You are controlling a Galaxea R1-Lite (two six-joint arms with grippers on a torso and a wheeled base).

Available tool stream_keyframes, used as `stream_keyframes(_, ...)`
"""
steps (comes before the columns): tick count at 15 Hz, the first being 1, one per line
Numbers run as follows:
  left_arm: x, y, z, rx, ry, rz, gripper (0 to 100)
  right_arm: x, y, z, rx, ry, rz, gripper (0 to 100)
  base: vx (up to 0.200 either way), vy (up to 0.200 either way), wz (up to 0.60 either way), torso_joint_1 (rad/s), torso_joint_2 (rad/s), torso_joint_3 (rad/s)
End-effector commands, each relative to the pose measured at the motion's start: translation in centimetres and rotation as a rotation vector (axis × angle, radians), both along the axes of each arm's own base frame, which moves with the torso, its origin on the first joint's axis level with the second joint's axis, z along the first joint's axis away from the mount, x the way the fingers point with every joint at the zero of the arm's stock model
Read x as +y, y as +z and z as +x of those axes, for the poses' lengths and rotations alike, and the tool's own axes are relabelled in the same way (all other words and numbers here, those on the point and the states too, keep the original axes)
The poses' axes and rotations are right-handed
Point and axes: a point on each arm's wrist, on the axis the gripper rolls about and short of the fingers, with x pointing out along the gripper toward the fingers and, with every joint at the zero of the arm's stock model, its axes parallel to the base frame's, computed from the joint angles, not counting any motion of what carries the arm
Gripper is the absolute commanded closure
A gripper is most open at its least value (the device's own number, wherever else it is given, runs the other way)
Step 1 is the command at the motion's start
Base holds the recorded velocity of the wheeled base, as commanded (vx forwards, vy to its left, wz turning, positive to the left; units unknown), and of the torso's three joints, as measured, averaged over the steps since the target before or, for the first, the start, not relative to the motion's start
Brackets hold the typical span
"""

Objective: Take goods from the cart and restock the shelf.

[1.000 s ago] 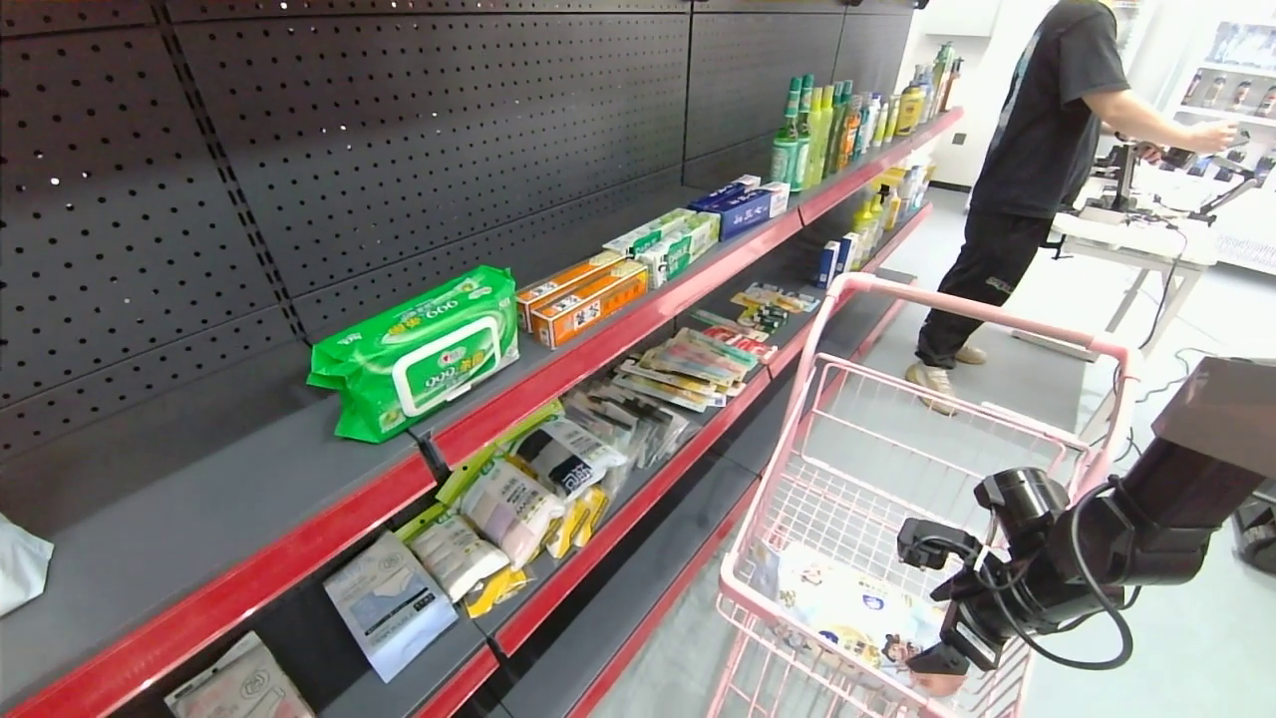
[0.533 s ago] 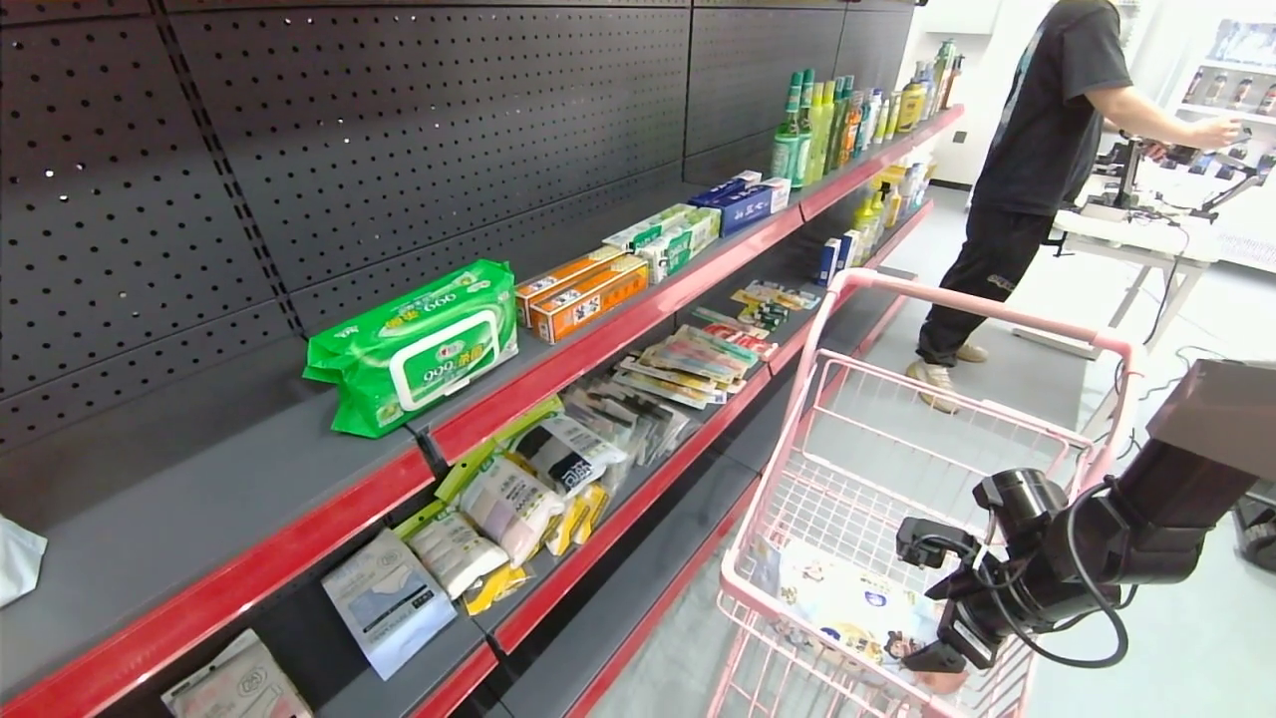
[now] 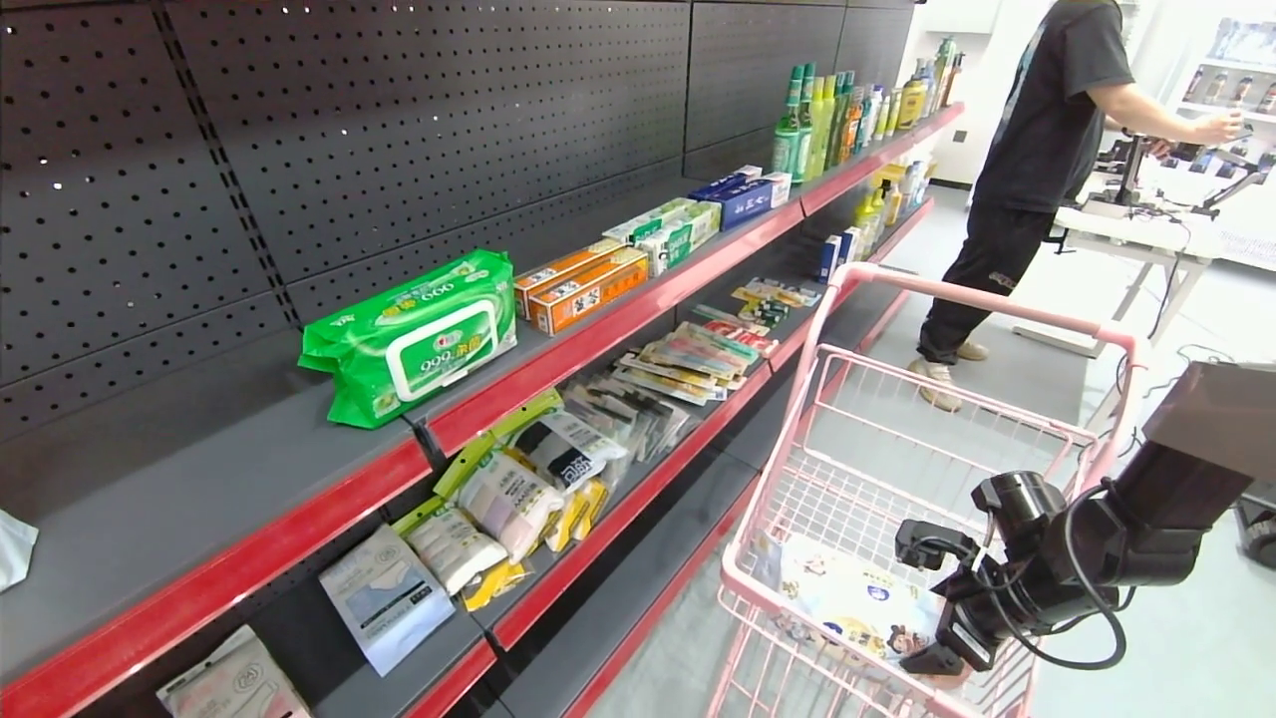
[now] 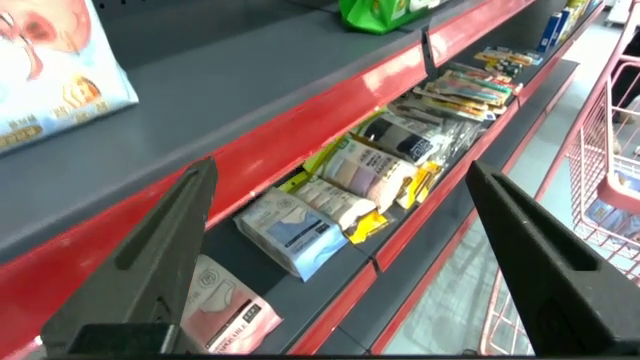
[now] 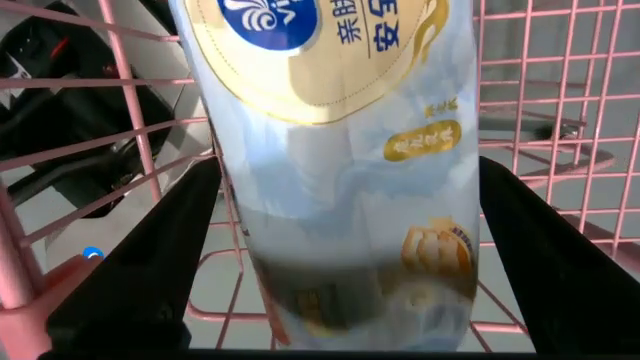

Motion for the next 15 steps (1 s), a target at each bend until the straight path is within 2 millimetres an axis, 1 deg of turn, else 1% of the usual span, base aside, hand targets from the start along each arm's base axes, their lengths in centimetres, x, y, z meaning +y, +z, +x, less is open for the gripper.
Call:
stream_keyframes(1,0.0,0.0,0.0,-0.001,0.001,0.0,0,0.0,0.0,0.0,0.001,0.0,0.0,0,0.0,0.0,0.0,-0.124,0.31,0.159)
stream_keyframes(6,0.0,0.0,0.0,0.001,0.001,0.0,0,0.0,-0.3,0.0,-0.005,0.004,0.008,0,0.0,0.0,0.0,-0.027,0.07,0.036)
stream_keyframes(10,0.0,0.0,0.0,0.001,0.001,0.0,0,0.1,-1.1,0.1,-0.027,0.017,0.015,0,0.0,0.0,0.0,0.0,0.0,0.0)
stream_keyframes(11,0.0,0.0,0.0,0.001,0.001,0.0,0,0.1,-1.1,0.1,-0.027,0.019,0.021,100,0.0,0.0,0.0,0.0,0.0,0.0)
stream_keyframes(15,0.0,0.0,0.0,0.001,0.001,0.0,0,0.1,-1.1,0.1,-0.025,0.009,0.025,100,0.0,0.0,0.0,0.0,0.0,0.0)
